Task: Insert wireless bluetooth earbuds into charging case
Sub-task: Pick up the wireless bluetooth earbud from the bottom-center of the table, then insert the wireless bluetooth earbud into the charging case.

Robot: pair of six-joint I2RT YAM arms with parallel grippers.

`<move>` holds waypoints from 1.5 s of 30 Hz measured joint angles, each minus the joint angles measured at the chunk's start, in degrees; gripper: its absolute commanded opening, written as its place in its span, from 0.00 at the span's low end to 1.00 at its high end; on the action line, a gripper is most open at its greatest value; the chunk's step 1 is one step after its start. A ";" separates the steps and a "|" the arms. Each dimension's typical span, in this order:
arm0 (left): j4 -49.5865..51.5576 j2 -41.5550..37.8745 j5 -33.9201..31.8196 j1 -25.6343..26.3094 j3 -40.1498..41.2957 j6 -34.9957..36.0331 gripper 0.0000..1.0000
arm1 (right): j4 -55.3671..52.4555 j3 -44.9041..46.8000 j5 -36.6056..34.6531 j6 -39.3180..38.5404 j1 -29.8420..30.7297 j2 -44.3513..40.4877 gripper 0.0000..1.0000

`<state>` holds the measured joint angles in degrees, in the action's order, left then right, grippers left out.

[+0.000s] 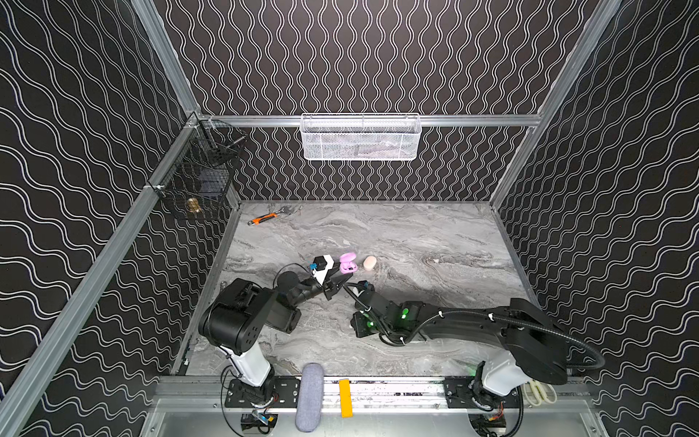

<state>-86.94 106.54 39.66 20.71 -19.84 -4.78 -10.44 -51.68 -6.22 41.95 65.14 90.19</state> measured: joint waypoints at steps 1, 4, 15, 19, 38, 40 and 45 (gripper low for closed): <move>0.00 -0.02 0.00 0.20 0.02 0.50 0.37 | -1.05 -0.24 -0.94 0.00 -0.02 -0.31 0.20; -0.02 -0.11 0.00 0.83 0.22 0.81 0.37 | -4.63 -1.44 -4.13 0.00 -0.04 -1.31 0.20; 0.00 -0.44 0.00 2.78 0.83 3.61 0.37 | -16.13 -6.47 -16.50 -0.61 -0.63 -6.82 0.20; 0.02 -0.59 -0.02 3.52 1.20 4.87 0.37 | -18.34 -9.86 -19.67 -1.07 -0.72 -6.84 0.20; 0.00 -1.92 -6.16 6.86 3.08 10.08 0.37 | -20.15 -18.53 -16.55 -3.28 -4.87 -5.70 0.21; -0.02 -1.99 -6.69 7.06 3.30 10.95 0.37 | -20.13 -19.28 -15.76 -3.41 -4.94 -5.09 0.21; 0.00 -2.23 -7.93 7.52 3.50 11.37 0.37 | -20.24 -22.08 -14.27 -3.61 -5.16 -2.93 0.21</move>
<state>-86.94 104.31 31.73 28.23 -16.34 6.59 -30.68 -73.76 -20.49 38.35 59.99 87.26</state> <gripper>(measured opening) 0.416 0.206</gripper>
